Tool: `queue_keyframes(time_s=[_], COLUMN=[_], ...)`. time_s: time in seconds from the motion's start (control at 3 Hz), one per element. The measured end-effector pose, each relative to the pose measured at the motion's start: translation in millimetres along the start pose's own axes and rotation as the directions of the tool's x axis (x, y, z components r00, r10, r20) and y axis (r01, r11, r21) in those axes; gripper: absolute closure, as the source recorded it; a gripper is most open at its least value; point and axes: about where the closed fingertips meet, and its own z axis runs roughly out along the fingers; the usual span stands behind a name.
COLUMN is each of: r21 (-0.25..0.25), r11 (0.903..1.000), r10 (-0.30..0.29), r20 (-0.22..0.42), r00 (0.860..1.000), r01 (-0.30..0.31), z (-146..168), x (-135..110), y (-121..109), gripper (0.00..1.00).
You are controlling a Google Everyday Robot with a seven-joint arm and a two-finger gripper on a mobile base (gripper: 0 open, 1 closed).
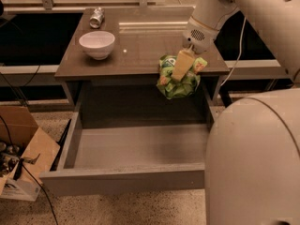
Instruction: Place green rice chip bag into top drawer
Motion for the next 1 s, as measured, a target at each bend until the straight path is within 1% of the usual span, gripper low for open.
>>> queue_keyframes(time_s=[0.33, 0.67, 1.0], r21=[0.01, -0.022, -0.064], r11=[1.0, 0.9985, 0.993], r10=[-0.001, 0.048, 0.092], r20=[0.011, -0.053, -0.101], r00=[1.0, 0.997, 0.991], r01=[0.001, -0.05, -0.099], z=[4, 14, 22], x=[-4, 22, 54], y=[-4, 13, 33], gripper=[1.0, 1.0, 1.0])
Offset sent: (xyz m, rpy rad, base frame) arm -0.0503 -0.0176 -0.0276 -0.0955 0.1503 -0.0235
